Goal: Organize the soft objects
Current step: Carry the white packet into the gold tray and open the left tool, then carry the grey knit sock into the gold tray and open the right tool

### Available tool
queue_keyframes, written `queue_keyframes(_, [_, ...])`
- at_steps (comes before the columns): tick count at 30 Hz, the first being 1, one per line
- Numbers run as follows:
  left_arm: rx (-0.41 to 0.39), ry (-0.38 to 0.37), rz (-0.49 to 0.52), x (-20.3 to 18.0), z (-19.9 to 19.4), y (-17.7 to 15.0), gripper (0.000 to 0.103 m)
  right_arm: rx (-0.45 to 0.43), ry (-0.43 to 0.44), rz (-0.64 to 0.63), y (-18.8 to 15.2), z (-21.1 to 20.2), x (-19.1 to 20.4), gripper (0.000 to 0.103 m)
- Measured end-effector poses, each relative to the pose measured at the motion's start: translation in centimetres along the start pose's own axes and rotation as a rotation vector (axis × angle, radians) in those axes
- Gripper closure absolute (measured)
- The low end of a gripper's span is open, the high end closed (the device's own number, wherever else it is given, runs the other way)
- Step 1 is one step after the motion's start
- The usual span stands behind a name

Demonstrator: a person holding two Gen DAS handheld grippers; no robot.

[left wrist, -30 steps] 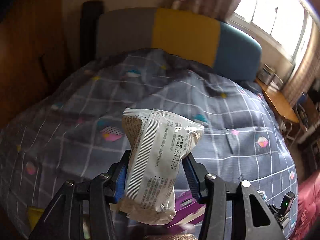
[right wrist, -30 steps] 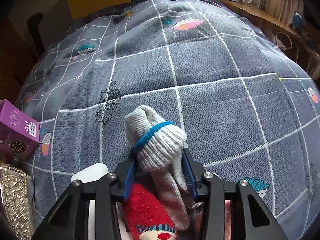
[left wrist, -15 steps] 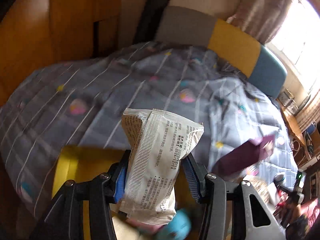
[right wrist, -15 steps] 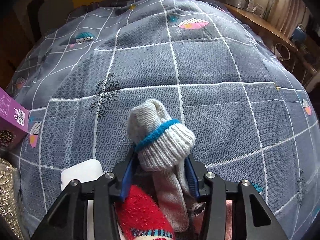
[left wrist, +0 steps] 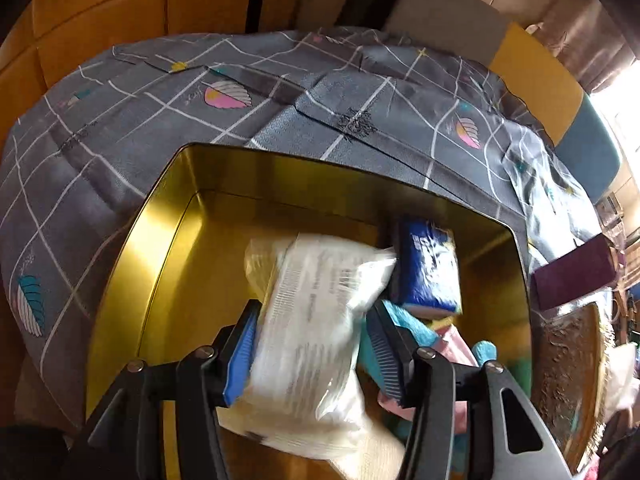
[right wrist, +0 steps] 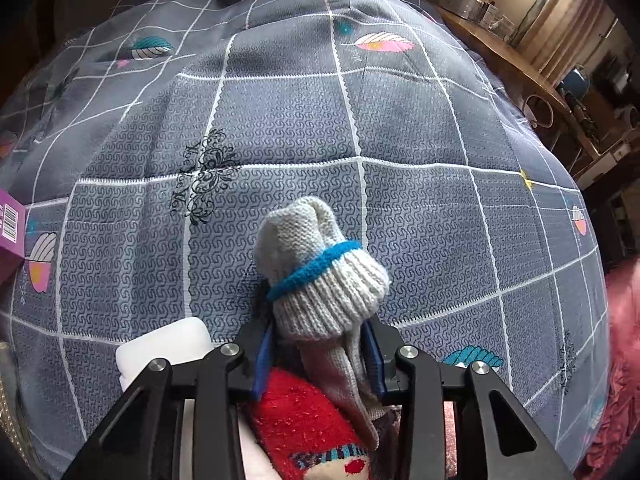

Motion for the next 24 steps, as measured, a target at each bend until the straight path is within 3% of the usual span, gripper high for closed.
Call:
queue_keyframes(3, [-0.058,0.000,0.036,-1.0,-0.9,-0.1,0.031,-0.006,-0.026,-0.013,-0.1,-0.2,0.5,0.067])
queue_keyframes(7, [-0.146,0.026,0.101,-2.5,-3.6,-1.0,0.031,-0.001,-0.031,0.001,-0.3,-0.3,0.8,0.068])
queue_keyframes(11, [-0.214,0.003,0.176,-4.3,-6.4,-2.7,0.031,-0.013,-0.012,0.024,-0.1,-0.3,0.5,0.070])
queue_keyframes(17, [-0.205,-0.079,0.213,-6.7,-8.0,-4.8,0.031,-0.044,0.076,0.051,0.0,-1.2,0.1,0.073])
queue_keyframes(24, [-0.202,-0.103,0.281,-9.1,-9.1,-7.1,0.031,-0.082,0.170,0.042,2.0,-4.8,1.2,0.073])
Point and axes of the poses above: each gripper's, at about its wrist camera, not at the fingertips, and z roughly the way its jaws point, x to its left, y to its top, the point moved 2 cm from there along z, roughly the way its jaws point, and after that the axes turned 8 degrees about z, right-handed, at the moved point
